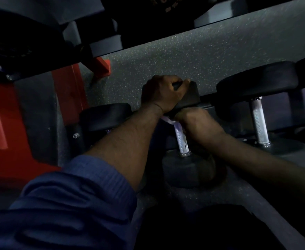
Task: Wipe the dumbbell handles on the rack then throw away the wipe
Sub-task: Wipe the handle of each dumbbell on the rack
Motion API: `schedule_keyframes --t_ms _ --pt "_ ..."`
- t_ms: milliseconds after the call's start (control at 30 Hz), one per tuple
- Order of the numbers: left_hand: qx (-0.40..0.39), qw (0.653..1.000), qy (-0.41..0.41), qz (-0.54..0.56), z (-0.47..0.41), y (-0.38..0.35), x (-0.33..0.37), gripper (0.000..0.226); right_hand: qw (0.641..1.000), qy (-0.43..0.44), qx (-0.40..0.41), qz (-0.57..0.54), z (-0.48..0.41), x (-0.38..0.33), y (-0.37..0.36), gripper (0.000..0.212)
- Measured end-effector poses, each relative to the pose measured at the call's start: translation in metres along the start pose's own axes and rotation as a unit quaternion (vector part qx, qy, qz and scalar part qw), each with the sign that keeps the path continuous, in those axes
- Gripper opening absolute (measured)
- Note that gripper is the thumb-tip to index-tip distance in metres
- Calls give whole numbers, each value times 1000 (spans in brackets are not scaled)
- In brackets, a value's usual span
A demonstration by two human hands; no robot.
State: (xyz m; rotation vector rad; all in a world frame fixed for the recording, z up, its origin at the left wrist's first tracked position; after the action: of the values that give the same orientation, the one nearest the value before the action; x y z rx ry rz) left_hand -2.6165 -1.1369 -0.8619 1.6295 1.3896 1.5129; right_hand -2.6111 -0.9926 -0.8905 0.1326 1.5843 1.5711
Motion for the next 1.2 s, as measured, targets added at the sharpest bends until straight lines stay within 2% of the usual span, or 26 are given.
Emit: schedule_keyframes --t_ms 67,100,167,200,267,333,367,433,467,533,667,733,767,833,900,967,1033,1100,1200 --pt "-3 1000 4 9 -1 -1 0 46 998 12 0 -66 20 4 -12 22" --pt "-2 1000 8 10 1 -2 -1 45 996 21 -38 -82 34 7 -26 29" --pt "12 1000 9 3 1 0 -1 43 983 28 -180 -29 55 12 -32 17" --pt "8 1000 11 0 1 1 -1 43 980 30 -196 -5 50 17 -29 19" --pt "-8 1000 10 5 0 -4 -2 46 991 1 -131 -38 22 30 -13 21" --pt "-4 1000 15 9 1 -4 -1 49 992 -51 -11 -117 0 31 9 19" --pt "2 1000 18 7 0 -3 -1 50 989 -60 16 -134 2 28 11 18" --pt "-6 1000 27 -2 2 -3 -6 51 994 -33 -40 -92 26 15 -5 7" --pt "-8 999 32 -7 4 -2 -5 52 994 -9 -101 -40 45 13 -15 4" --pt "-13 999 29 -18 4 0 1 54 982 -28 -189 8 58 19 -21 15" --pt "8 999 18 -33 14 -1 7 51 971 -164 -173 -4 37 43 -10 12" --pt "96 995 2 -36 38 -3 15 46 960 -184 -206 -30 43 37 -13 10" --pt "133 991 13 -16 57 -7 18 50 956 -181 -230 -24 50 30 -15 11" --pt "162 982 70 66 100 -18 24 66 952 -179 -249 24 60 22 -17 21" --pt "156 964 160 145 140 -34 36 70 948 -193 -248 49 62 30 -14 30" --pt "156 931 272 184 168 -45 40 57 948 -204 -240 49 59 40 -16 33" --pt "177 883 373 222 178 -49 34 39 952 -214 -219 25 56 43 -28 29" --pt "160 852 448 220 183 -50 30 34 954 -220 -204 12 53 43 -42 26" --pt "122 842 489 194 199 -53 37 45 945 -210 -250 21 48 42 -41 27"
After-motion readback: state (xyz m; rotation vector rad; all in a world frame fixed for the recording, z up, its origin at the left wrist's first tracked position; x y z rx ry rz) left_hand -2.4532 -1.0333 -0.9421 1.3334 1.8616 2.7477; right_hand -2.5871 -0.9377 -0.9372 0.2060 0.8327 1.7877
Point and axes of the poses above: each hand's wrist, its own z-axis away from the middle knuckle, its own y-axis out of the back of the hand, x = y × z, the point moved 4 cm from there along -z, towards the middle knuckle, and after that the axes turned 13 degrees about -y, right-handed, at the moved point
